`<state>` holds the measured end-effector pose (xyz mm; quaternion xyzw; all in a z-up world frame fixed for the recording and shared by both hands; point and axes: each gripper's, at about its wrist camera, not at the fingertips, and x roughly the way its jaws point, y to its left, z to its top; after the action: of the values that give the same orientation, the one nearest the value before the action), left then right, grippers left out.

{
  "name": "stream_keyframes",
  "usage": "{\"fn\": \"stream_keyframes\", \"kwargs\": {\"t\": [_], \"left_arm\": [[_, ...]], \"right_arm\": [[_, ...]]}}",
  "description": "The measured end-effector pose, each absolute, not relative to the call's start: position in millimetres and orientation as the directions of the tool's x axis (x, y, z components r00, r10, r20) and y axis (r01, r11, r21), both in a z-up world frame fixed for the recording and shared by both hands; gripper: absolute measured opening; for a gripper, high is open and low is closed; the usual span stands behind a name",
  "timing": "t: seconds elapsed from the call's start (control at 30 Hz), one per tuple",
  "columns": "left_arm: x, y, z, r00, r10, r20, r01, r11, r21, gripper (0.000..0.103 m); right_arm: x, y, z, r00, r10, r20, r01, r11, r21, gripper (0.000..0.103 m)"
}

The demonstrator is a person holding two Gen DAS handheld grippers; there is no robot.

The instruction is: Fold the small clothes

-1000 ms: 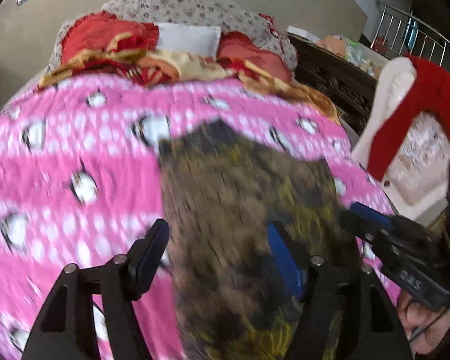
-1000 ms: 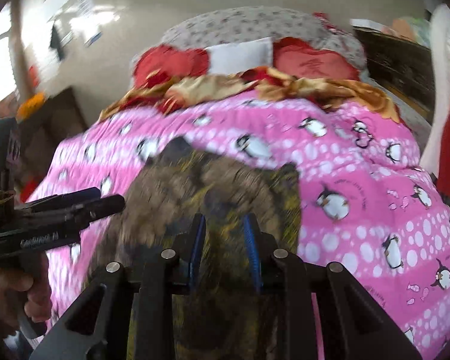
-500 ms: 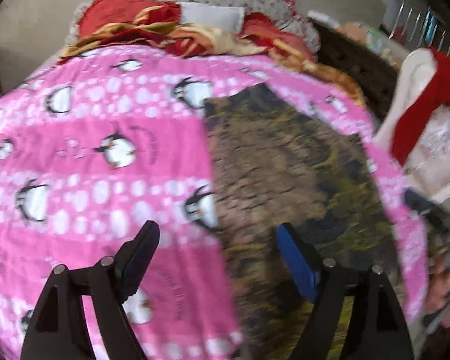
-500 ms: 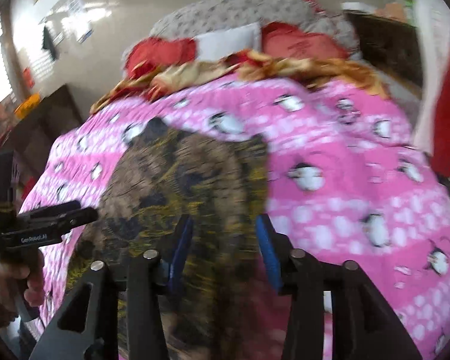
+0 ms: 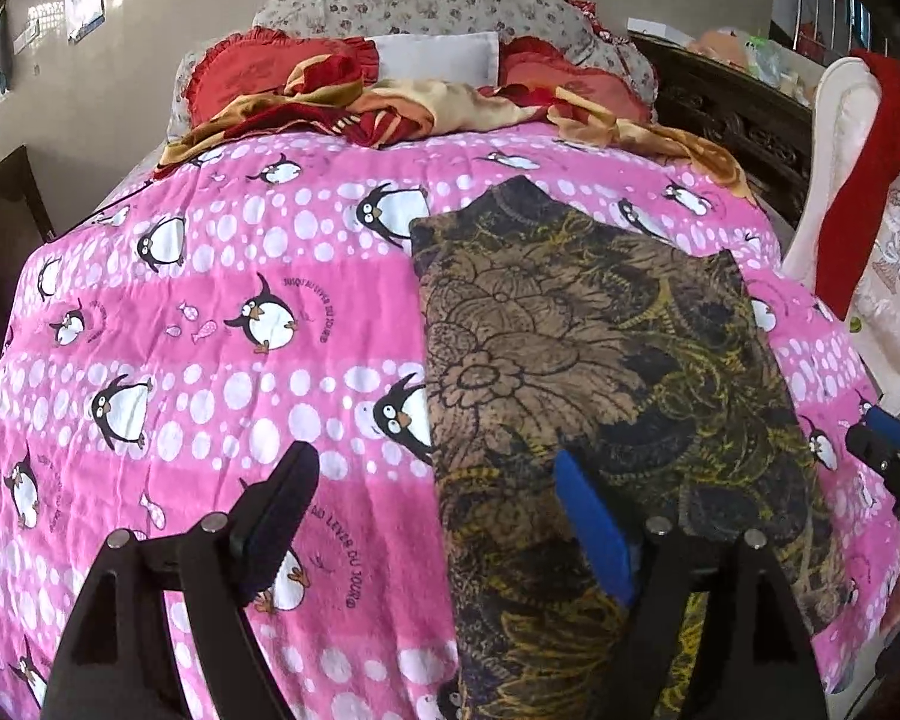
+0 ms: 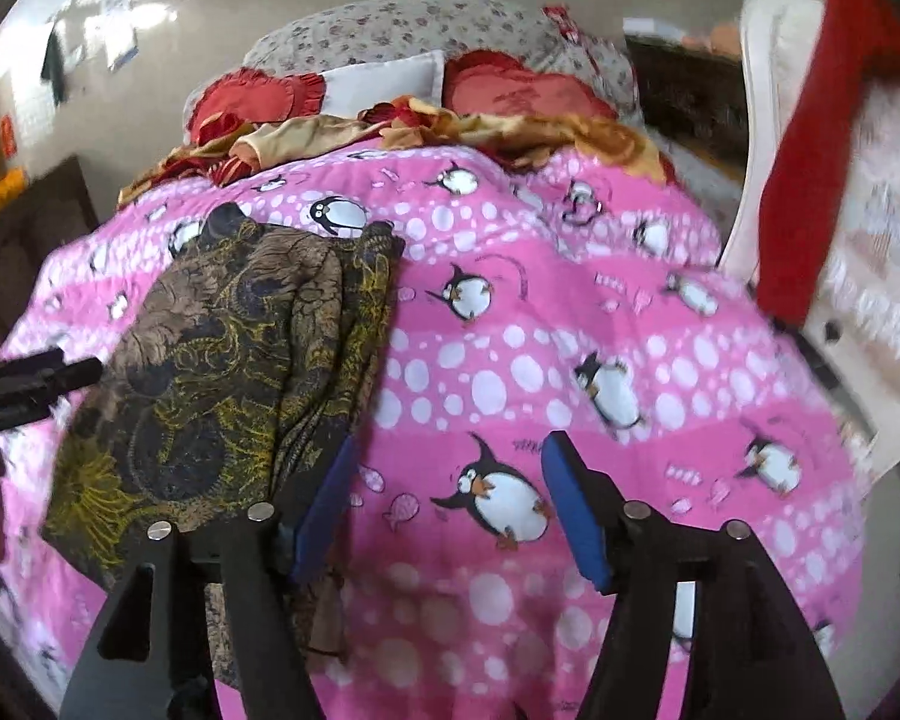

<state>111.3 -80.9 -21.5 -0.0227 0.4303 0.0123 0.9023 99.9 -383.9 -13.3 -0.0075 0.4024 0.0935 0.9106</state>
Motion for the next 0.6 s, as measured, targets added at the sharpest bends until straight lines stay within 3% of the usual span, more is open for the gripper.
{"fn": "stream_keyframes", "kwargs": {"t": [0.2, 0.27, 0.43, 0.5, 0.6], "left_arm": [[120, -74, -30, 0.606, 0.015, -0.795, -0.059, 0.998, -0.026, 0.084], [124, -68, -32, 0.597, -0.042, -0.801, -0.037, 0.996, -0.080, 0.086], [141, -46, -59, 0.489, -0.458, -0.742, 0.097, 0.874, -0.475, 0.094], [145, -48, -64, 0.464, -0.513, -0.722, 0.139, 0.847, -0.512, 0.102], [156, -51, -65, 0.422, -0.608, -0.673, 0.178, 0.783, -0.595, 0.103]], "right_arm": [[113, -393, -15, 0.637, 0.314, -0.704, -0.210, 0.949, 0.233, 0.053], [118, -390, -17, 0.626, 0.361, -0.691, -0.239, 0.933, 0.270, 0.053], [134, -392, -26, 0.599, 0.457, -0.657, -0.235, 0.885, 0.401, 0.056], [142, -400, -36, 0.567, 0.539, -0.623, -0.212, 0.826, 0.522, 0.060], [150, -408, -47, 0.546, 0.584, -0.601, -0.167, 0.779, 0.605, 0.060]]}}
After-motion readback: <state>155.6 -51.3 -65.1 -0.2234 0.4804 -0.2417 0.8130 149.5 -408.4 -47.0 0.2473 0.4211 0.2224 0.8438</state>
